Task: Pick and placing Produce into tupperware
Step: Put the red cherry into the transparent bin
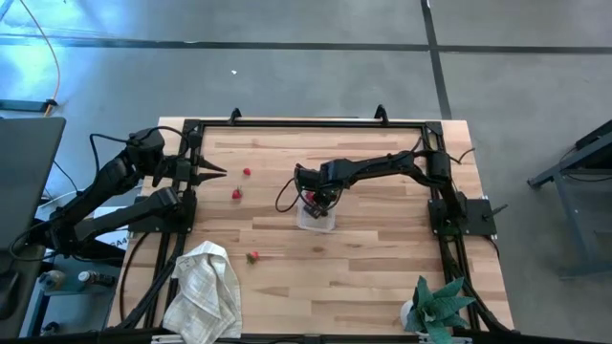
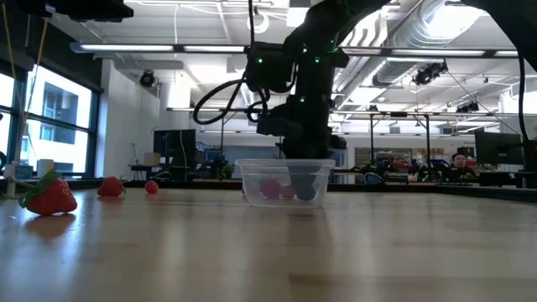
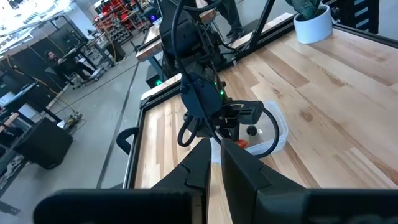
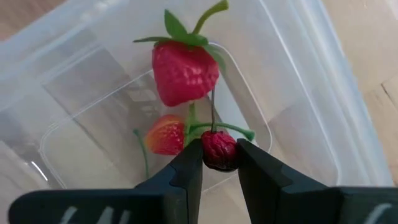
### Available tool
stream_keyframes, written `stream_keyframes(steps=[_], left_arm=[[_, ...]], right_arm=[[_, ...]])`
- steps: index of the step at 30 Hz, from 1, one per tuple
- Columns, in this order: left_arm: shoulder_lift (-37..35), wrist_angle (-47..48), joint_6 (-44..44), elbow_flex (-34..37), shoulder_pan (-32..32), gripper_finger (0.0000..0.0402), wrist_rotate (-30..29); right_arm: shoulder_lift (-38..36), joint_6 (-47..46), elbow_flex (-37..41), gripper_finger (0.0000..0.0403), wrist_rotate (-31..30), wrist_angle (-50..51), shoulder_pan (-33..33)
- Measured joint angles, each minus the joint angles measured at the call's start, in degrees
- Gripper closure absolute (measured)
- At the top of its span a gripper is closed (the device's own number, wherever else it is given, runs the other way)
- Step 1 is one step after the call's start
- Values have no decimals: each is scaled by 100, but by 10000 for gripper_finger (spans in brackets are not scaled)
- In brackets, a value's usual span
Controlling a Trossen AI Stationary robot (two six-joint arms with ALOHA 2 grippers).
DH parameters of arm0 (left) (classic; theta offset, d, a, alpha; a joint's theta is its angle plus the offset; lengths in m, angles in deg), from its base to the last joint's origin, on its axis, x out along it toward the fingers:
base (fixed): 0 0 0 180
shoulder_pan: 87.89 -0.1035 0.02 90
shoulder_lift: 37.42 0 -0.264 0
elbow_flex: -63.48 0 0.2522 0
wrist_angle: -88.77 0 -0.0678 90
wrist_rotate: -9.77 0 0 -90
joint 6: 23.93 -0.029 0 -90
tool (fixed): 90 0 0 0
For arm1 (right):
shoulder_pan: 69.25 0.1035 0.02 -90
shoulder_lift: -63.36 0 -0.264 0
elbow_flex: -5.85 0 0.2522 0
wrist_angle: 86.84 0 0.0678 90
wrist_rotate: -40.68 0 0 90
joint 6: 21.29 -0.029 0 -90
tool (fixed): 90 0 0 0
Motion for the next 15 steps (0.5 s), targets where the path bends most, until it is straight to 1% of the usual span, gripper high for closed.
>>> stream_keyframes(steps=[9,15], left_arm=[[2,0,0,0,0,373,-2],[1,0,0,1,-1,373,-1]], right_arm=[[0,22,0,287,-13,13,44],[-1,21,0,281,-13,31,53]])
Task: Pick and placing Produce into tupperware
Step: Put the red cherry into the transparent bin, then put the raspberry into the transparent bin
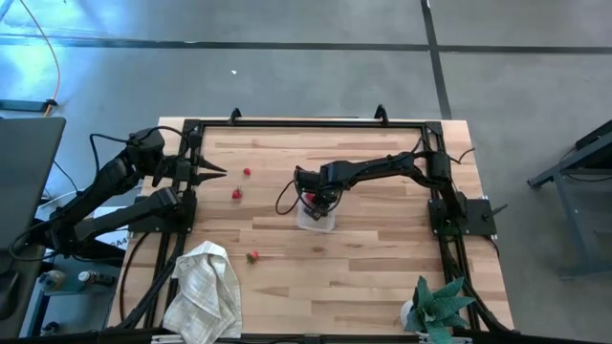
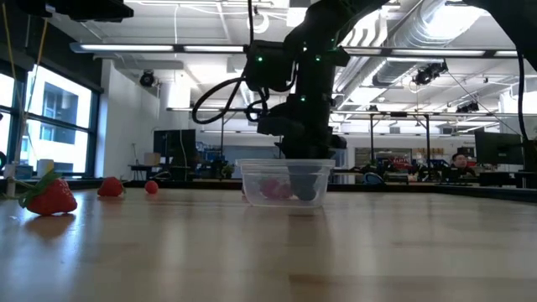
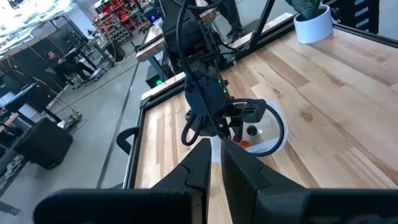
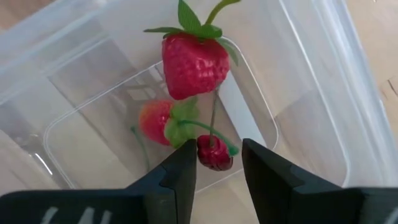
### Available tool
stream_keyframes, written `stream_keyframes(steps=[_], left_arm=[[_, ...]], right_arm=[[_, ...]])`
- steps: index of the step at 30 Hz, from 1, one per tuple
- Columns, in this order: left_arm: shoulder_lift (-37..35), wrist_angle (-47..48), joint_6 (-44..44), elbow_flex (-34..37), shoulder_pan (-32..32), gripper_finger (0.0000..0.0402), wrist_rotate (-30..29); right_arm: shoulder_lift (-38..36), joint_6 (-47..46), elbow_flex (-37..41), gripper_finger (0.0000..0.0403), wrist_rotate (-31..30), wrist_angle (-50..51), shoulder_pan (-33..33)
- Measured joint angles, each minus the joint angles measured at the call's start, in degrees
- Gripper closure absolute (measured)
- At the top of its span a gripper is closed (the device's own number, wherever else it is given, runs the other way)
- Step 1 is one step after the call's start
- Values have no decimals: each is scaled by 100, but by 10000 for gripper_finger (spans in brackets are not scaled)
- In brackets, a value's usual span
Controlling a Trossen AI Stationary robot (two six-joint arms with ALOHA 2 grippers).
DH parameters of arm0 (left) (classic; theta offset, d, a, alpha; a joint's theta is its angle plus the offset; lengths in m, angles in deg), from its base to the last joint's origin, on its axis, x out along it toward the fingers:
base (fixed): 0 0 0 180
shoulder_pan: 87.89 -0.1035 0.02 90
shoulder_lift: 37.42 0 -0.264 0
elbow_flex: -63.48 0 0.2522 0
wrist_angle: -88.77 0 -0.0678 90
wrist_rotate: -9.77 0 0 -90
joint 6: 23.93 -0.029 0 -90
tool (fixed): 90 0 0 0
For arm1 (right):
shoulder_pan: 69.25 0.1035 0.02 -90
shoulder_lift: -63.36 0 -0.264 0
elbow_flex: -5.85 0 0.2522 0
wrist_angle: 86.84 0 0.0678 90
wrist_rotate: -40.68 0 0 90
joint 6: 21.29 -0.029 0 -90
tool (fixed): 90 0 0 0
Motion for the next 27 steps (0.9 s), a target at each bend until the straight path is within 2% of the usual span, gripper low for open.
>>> stream_keyframes(steps=[6,18,27], left_arm=[[0,0,0,-1,0,373,0],[-1,0,0,-1,-1,373,-1],[-1,0,0,0,0,373,-1]], right_arm=[[-5,77,-205,281,-9,204,0],[-10,284,-1336,281,-28,878,193],[-14,1200,-1781,281,37,-209,836]])
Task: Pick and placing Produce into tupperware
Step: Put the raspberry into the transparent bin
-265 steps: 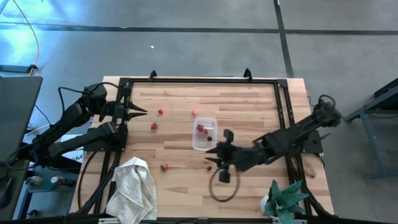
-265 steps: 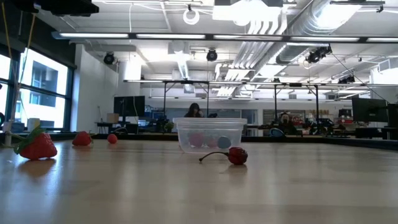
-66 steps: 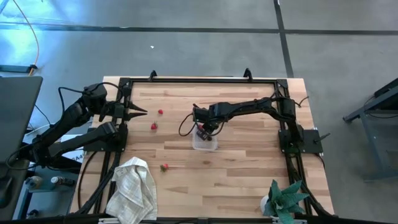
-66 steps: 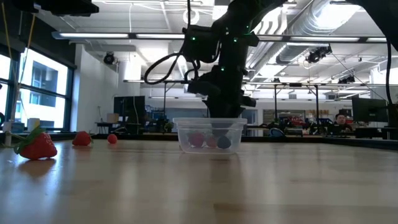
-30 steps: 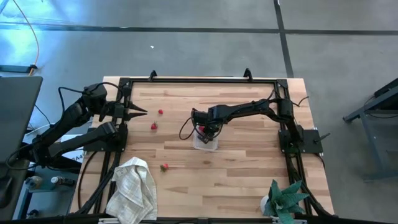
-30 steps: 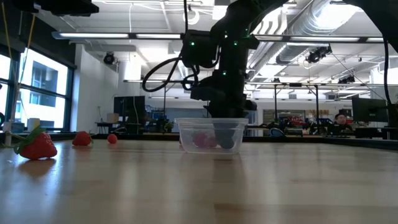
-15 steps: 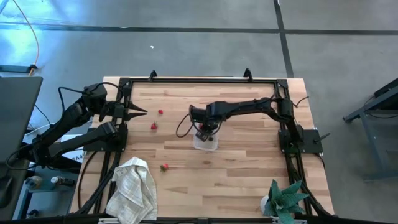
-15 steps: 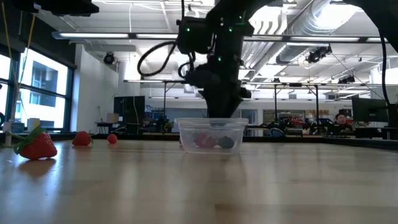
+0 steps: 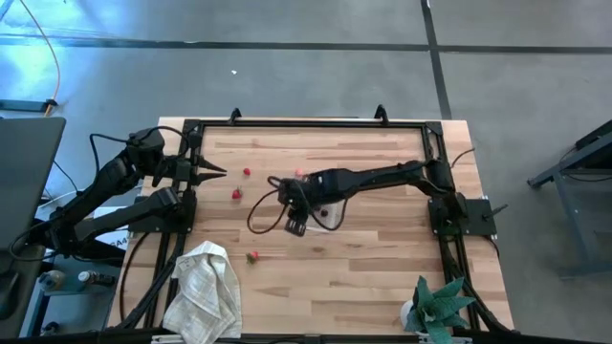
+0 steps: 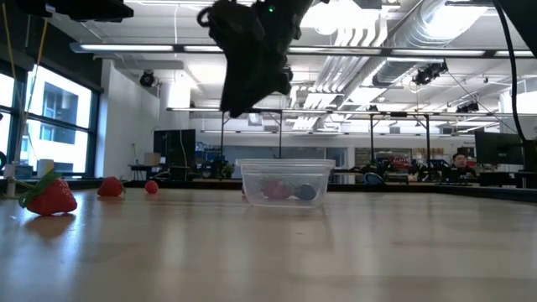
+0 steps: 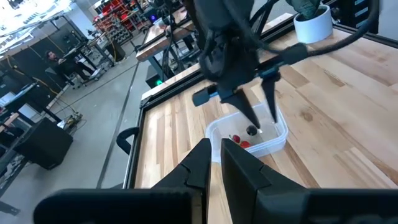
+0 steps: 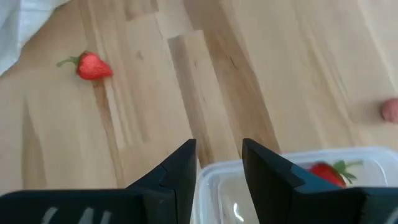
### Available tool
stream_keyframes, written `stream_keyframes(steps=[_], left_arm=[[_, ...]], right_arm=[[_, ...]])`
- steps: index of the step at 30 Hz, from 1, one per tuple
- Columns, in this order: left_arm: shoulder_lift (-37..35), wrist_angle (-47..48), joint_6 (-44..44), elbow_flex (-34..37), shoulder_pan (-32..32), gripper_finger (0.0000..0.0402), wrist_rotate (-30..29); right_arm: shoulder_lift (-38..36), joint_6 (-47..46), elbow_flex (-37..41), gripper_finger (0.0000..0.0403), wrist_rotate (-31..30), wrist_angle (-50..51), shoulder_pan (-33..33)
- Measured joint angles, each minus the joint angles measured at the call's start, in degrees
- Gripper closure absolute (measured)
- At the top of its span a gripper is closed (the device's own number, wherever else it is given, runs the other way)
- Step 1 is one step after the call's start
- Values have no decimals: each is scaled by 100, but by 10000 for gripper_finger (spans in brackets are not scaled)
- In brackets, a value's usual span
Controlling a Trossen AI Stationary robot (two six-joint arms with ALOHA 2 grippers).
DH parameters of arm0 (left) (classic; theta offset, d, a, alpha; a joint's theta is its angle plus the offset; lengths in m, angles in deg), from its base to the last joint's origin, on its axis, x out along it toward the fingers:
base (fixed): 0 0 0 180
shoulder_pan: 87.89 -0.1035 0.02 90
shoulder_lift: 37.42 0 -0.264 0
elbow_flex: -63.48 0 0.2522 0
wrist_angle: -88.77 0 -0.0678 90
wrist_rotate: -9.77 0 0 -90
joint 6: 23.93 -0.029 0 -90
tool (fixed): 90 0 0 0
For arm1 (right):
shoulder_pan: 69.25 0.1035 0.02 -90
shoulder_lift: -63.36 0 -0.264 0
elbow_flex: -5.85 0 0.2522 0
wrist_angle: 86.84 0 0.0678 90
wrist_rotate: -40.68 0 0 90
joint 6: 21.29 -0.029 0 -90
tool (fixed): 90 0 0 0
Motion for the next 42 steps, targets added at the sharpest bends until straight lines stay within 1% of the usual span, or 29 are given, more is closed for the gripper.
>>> stream_keyframes(steps=[5,10,12,15,17,20,24,28,30,33,36,38,42], left_arm=[[1,0,0,-1,-1,373,1],[0,0,0,1,1,373,2],[0,-1,0,0,0,373,1],[0,0,0,-1,1,373,2],[0,-1,0,-1,-1,373,2],[2,-2,0,-1,-1,373,2],[1,-1,0,0,0,373,2],[0,0,0,-1,-1,373,2],[2,-4,0,-1,-1,373,2],[1,-1,0,-1,0,373,2],[2,4,0,-1,1,373,0],[2,-4,0,-1,-1,373,2],[0,-1,0,-1,-1,373,0]], right_arm=[[0,91,33,281,11,-116,38],[7,4,445,281,262,-19,99],[8,39,616,281,237,-26,218],[16,87,643,281,57,-159,423],[-7,200,638,281,-94,-359,567],[-15,242,636,281,-412,-376,750],[-126,206,638,288,-719,-78,942],[-513,18,638,310,-1029,555,1099],[-802,-142,638,323,-1296,941,1171],[-1235,-516,642,339,-1892,1407,1290],[-1584,-779,642,350,-2445,1552,1381],[-1733,-857,642,354,-2597,1590,1393],[-1834,-859,644,355,-2616,1888,1299]])
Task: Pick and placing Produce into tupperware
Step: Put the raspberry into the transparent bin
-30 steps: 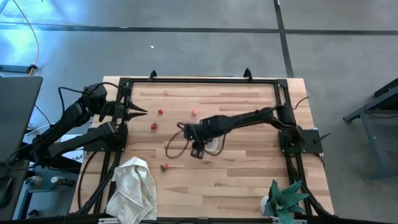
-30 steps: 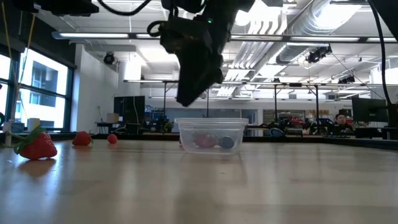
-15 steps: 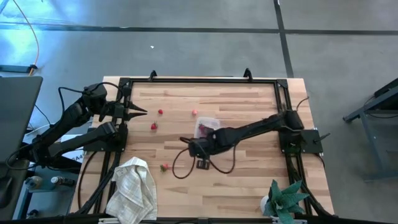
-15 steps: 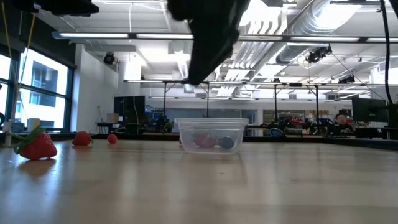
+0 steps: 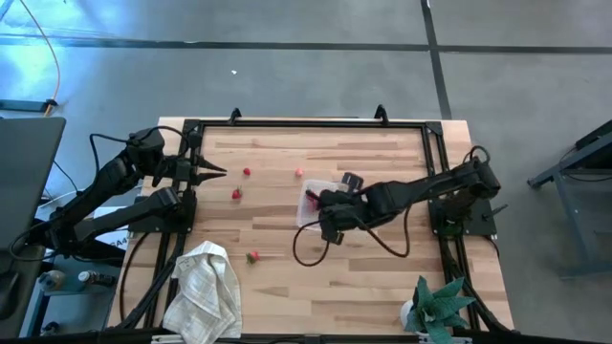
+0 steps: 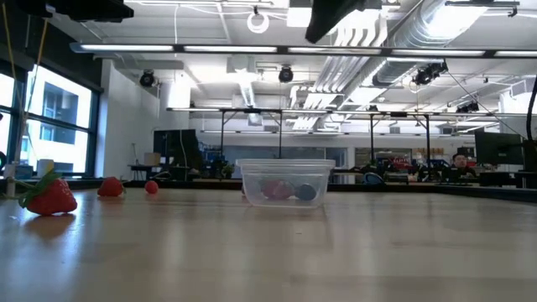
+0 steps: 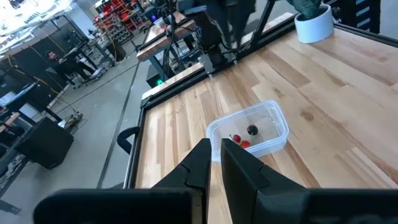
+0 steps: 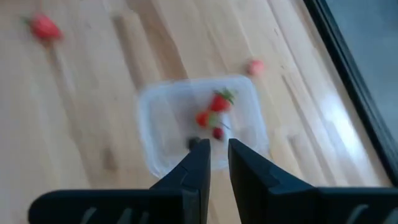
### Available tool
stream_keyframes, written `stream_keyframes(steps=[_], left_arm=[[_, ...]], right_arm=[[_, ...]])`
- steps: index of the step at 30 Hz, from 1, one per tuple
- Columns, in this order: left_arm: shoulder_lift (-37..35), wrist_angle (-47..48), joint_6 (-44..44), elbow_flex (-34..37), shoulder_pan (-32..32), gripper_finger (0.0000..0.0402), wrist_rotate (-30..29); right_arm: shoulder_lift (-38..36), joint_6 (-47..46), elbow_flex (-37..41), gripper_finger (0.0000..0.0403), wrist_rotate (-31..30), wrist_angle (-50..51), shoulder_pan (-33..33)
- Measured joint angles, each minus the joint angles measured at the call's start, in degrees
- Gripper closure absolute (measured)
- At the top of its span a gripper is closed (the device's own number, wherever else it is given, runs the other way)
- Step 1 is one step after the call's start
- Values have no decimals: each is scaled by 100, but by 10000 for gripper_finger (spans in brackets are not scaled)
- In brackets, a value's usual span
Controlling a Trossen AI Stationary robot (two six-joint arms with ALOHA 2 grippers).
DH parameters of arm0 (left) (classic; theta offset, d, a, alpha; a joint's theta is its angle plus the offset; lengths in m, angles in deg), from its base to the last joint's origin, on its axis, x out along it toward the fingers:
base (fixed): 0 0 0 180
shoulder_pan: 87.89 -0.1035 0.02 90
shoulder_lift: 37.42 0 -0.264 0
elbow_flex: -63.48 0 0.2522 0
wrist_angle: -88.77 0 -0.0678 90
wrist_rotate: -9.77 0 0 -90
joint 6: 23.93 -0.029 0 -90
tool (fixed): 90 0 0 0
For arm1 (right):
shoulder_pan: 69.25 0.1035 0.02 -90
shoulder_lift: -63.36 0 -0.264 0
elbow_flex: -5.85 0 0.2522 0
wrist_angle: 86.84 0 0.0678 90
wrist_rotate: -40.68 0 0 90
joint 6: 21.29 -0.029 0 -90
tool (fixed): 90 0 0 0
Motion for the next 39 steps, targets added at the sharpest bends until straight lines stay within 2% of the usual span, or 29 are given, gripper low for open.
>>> stream_keyframes(steps=[3,5,12,14,17,20,24,29,34,39], left_arm=[[0,-1,0,0,2,373,2],[0,0,1,0,2,373,1],[0,0,0,0,2,373,2],[1,1,0,0,2,373,0],[1,1,0,0,1,373,0],[1,-1,0,0,2,373,0],[0,-1,0,0,1,373,0],[0,-1,0,0,0,373,0],[0,1,0,0,2,373,0],[1,1,0,1,1,373,1]], right_arm=[[-160,28,157,356,-106,412,-134],[-585,1,728,356,-260,270,-236],[-3330,357,4326,356,149,-3024,-737],[-4000,633,4995,356,544,-3788,-963],[-4701,1009,5539,356,1169,-4076,-1338],[-5057,1421,5763,356,1825,-3861,-1760],[-5093,1967,5712,356,2661,-3940,-2182],[-4827,2667,5307,356,3500,-4121,-2133],[-4595,4003,4964,356,3409,-3736,-1916],[-4532,4227,4974,356,2992,-3664,-1881]])
